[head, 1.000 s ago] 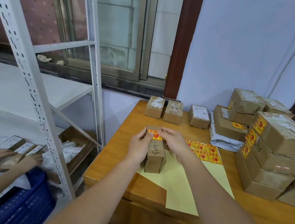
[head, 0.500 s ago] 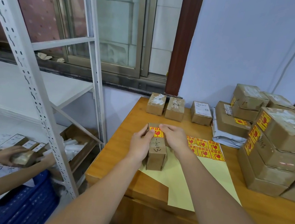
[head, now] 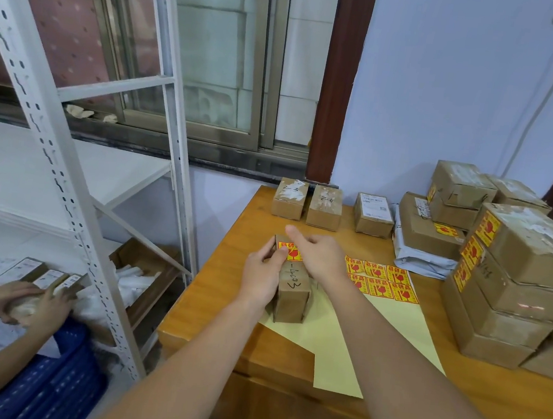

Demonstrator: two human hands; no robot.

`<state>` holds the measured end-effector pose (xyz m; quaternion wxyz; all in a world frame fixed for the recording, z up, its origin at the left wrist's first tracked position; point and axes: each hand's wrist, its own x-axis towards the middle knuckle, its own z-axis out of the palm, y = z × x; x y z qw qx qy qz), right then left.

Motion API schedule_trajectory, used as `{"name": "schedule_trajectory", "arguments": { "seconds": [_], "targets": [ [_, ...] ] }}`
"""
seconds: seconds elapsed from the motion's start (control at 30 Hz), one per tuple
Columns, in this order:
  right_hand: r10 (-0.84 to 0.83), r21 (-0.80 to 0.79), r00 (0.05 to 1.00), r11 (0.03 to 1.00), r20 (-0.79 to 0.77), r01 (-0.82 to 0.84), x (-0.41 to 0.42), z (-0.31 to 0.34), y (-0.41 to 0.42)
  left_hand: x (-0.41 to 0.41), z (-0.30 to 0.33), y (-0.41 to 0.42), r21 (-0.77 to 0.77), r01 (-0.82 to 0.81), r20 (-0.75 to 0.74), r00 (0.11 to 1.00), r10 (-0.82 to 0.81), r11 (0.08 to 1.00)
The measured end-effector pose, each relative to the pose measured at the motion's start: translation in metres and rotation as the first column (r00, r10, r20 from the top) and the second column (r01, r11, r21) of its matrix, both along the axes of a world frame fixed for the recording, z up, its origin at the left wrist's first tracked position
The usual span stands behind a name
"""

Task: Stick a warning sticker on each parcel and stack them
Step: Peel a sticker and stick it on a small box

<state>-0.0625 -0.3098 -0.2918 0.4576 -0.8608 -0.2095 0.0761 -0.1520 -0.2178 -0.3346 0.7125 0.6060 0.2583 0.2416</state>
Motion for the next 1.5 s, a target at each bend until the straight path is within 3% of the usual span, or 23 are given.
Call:
{"name": "schedule_trajectory", "arguments": {
  "seconds": [0.17, 0.33, 0.67, 0.97, 1.17, 1.3, 1.5],
  "targets": [
    [0.102, 0.049, 0.995, 0.994, -0.016, -0.102, 0.006, 0.0, -0.004, 0.0, 0.0, -0.002, 0.031, -0.002, 0.012, 1.0, 0.002, 1.0],
    [0.111, 0.18, 0.974, 0.981, -0.199, -0.075, 0.011, 0.002, -0.006, 0.001, -0.003, -0.002, 0.074, -0.015, -0.004, 1.0, 0.016, 0.997],
    [0.162, 0.14, 0.949, 0.982, -0.271, -0.128, -0.005, 0.013, -0.016, -0.001, -0.001, -0.003, 0.057, -0.003, -0.029, 1.0, 0.004, 0.998],
    [0.272, 0.301, 0.855, 0.943, -0.442, -0.144, -0.028, 0.01, -0.037, -0.001, 0.001, -0.003, 0.039, 0.078, -0.073, 0.994, -0.075, 0.996],
    [0.272, 0.301, 0.857, 0.942, -0.438, -0.145, -0.046, 0.014, -0.052, -0.012, 0.012, -0.01, 0.053, 0.127, -0.099, 0.988, -0.121, 0.99],
    [0.295, 0.294, 0.888, 0.936, -0.354, -0.194, -0.061, 0.018, -0.062, -0.018, 0.018, -0.012, 0.089, 0.148, -0.112, 0.984, -0.137, 0.985],
    [0.313, 0.112, 0.935, 0.948, -0.167, -0.297, -0.079, -0.001, -0.07, -0.008, -0.009, -0.006, 0.119, 0.231, -0.226, 0.953, -0.2, 0.966]
  ]
}}
